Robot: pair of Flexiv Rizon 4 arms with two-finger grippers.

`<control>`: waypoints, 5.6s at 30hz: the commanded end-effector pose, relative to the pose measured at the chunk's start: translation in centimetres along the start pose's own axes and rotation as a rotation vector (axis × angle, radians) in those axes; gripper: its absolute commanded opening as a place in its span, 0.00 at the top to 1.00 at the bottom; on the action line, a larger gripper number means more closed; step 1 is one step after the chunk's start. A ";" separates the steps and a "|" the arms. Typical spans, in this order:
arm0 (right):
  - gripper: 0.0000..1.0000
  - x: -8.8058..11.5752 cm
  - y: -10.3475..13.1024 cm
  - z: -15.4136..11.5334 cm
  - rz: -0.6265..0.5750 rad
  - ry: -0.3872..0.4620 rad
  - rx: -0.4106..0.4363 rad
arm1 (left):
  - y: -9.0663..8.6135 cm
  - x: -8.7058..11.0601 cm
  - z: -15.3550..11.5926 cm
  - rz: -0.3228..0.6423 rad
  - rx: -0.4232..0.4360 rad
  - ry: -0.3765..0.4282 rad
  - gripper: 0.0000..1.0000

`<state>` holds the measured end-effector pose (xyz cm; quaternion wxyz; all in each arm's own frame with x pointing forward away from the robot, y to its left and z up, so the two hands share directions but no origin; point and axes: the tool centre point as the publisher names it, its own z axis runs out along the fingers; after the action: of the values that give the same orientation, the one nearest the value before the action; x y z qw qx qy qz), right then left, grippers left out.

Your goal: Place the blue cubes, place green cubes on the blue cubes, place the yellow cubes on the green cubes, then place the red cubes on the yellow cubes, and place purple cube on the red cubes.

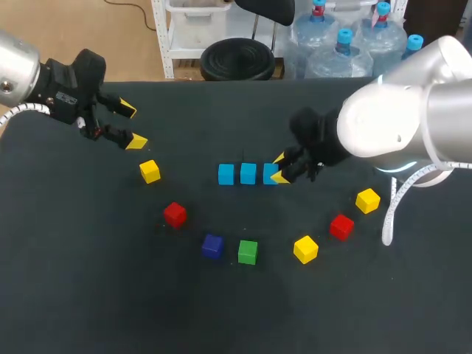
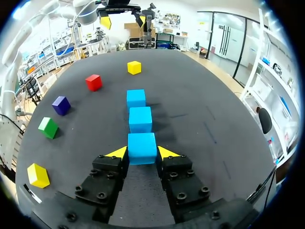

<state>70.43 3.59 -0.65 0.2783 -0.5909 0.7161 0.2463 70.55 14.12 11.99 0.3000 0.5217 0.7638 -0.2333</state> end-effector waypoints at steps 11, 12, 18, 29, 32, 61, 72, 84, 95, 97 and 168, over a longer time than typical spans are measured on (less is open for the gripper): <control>0.99 0.2 -0.4 0.1 0.006 -0.001 -0.005 | -0.1 0.2 0.0 0.003 -0.001 -0.007 0.00; 0.98 0.2 -0.4 0.1 0.006 -0.002 -0.006 | -0.1 0.2 0.0 0.003 -0.001 -0.007 0.00; 0.99 0.2 -0.4 0.2 0.003 -0.001 -0.009 | -0.1 0.2 0.0 0.003 -0.001 -0.007 0.00; 0.99 0.2 -0.2 0.3 0.000 -0.001 -0.014 | -0.1 0.2 0.0 0.003 -0.001 -0.007 0.00; 1.00 0.1 -0.1 0.3 -0.001 -0.002 -0.015 | -0.1 0.2 0.0 0.003 -0.001 -0.007 0.00; 0.53 0.3 -0.3 0.5 0.008 -0.003 -0.016 | -0.1 0.2 0.0 0.003 -0.001 -0.007 0.00; 0.34 0.0 -0.5 -0.5 0.015 -0.002 -0.002 | -0.1 0.2 0.0 0.003 -0.001 -0.007 0.00; 0.00 -0.6 -0.9 -5.3 0.091 -0.020 0.065 | -0.1 0.2 0.0 0.003 -0.001 -0.007 0.00; 0.00 0.8 -1.0 -10.7 0.121 -0.054 0.034 | -0.1 0.2 0.0 0.003 -0.001 -0.007 0.00; 0.00 1.3 -1.2 -11.7 0.130 -0.049 0.018 | -0.1 0.2 0.0 0.003 -0.001 -0.007 0.00; 0.00 12.8 -11.2 -18.6 0.030 0.065 0.089 | -0.1 0.2 0.0 0.003 -0.001 -0.007 0.00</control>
<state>76.20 -20.20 4.46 0.2819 -0.5688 0.7505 0.1837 70.55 14.12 12.00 0.2999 0.5216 0.7639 -0.2333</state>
